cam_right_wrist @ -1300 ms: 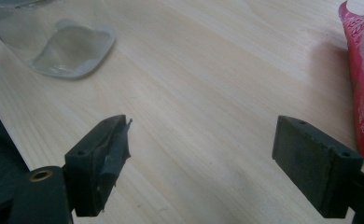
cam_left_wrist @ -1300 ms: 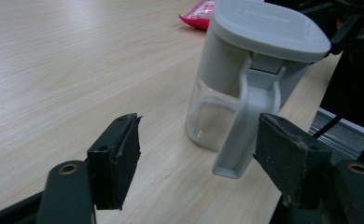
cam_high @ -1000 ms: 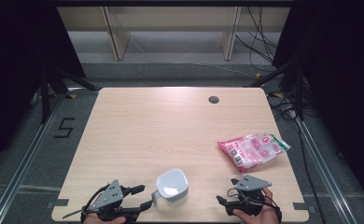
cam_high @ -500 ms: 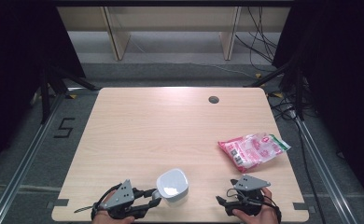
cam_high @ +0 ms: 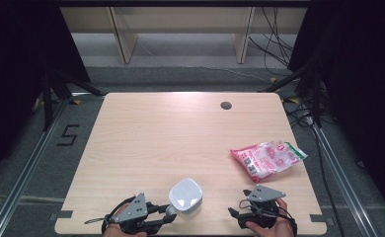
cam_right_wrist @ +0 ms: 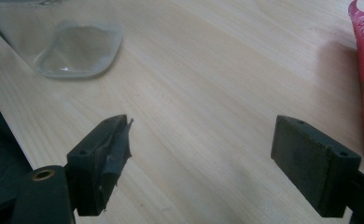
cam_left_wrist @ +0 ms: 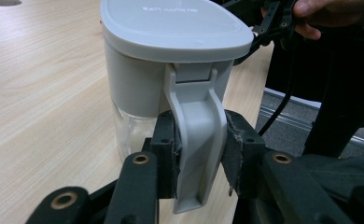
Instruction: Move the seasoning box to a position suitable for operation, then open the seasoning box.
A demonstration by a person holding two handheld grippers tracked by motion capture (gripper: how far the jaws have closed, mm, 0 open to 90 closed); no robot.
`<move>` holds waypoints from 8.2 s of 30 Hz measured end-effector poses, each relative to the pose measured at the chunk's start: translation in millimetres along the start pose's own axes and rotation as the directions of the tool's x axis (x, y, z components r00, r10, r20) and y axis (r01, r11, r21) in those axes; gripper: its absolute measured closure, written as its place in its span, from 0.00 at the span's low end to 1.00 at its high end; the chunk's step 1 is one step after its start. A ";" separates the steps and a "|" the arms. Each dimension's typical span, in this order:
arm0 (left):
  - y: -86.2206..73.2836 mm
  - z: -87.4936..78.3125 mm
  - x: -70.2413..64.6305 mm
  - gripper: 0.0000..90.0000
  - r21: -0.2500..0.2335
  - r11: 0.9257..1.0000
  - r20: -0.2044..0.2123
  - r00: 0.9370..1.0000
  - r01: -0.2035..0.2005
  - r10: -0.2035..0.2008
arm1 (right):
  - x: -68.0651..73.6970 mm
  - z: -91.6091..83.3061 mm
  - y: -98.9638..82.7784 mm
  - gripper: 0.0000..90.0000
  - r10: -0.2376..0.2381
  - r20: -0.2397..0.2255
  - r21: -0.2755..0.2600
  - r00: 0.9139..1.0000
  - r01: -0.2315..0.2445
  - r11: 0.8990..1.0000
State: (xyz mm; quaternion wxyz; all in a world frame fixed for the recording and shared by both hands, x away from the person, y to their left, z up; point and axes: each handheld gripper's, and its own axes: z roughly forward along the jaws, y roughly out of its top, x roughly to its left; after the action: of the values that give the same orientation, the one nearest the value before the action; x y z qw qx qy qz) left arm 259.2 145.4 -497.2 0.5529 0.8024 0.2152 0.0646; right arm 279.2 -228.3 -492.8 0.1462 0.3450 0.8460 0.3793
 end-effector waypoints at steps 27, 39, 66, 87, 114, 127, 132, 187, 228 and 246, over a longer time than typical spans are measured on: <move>21.4 41.5 19.5 0.76 -0.039 0.998 -0.131 0.990 0.043 -0.048 | 1.8 -0.4 1.0 0.23 0.006 -0.013 0.018 1.000 -0.006 1.000; 30.4 55.0 37.8 0.76 -0.043 0.998 -0.173 0.984 0.044 -0.050 | 1.4 -0.1 1.0 0.23 0.004 -0.016 0.019 1.000 -0.004 1.000; 37.7 58.3 72.6 0.75 -0.035 0.998 -0.215 0.974 0.058 -0.064 | 0.9 2.0 0.6 0.23 -0.004 -0.026 0.021 1.000 0.005 1.000; 38.2 52.2 101.4 0.72 -0.035 0.996 -0.282 0.955 0.082 -0.088 | 0.8 2.7 0.2 0.23 -0.023 -0.016 0.016 1.000 0.023 1.000; 38.8 53.9 119.0 0.71 -0.043 0.992 -0.290 0.948 0.122 -0.129 | 1.9 2.3 1.0 0.23 0.006 -0.034 0.034 0.999 -0.005 0.999; 38.8 50.2 121.4 0.65 -0.048 0.991 -0.271 0.953 0.127 -0.135 | 0.6 2.7 0.7 0.23 0.003 -0.038 0.020 0.999 -0.002 1.000; 41.9 41.6 119.5 0.58 -0.042 0.990 -0.250 0.958 0.136 -0.142 | -0.8 2.8 0.3 0.23 0.007 -0.035 0.013 0.999 -0.007 1.000; 97.7 31.7 101.1 0.99 -0.107 0.994 -0.218 0.974 0.033 -0.056 | 1.8 3.9 2.3 0.21 -0.014 -0.036 0.013 0.999 0.015 1.000; 85.5 37.5 112.3 0.98 -0.094 0.995 -0.254 0.965 0.033 -0.056 | -19.0 27.5 63.7 0.76 -0.127 0.079 -0.221 0.989 0.141 0.965; 84.2 36.4 112.5 0.99 -0.089 0.996 -0.268 0.962 0.027 -0.050 | -19.9 53.1 108.0 1.00 -0.153 0.032 -0.245 0.988 0.156 0.957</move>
State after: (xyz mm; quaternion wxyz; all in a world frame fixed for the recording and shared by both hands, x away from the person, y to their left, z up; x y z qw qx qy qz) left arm 395.8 136.1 -449.1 0.5531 0.7576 0.3011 0.1714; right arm 371.6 -162.2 -448.4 0.2226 0.2595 0.8155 0.4670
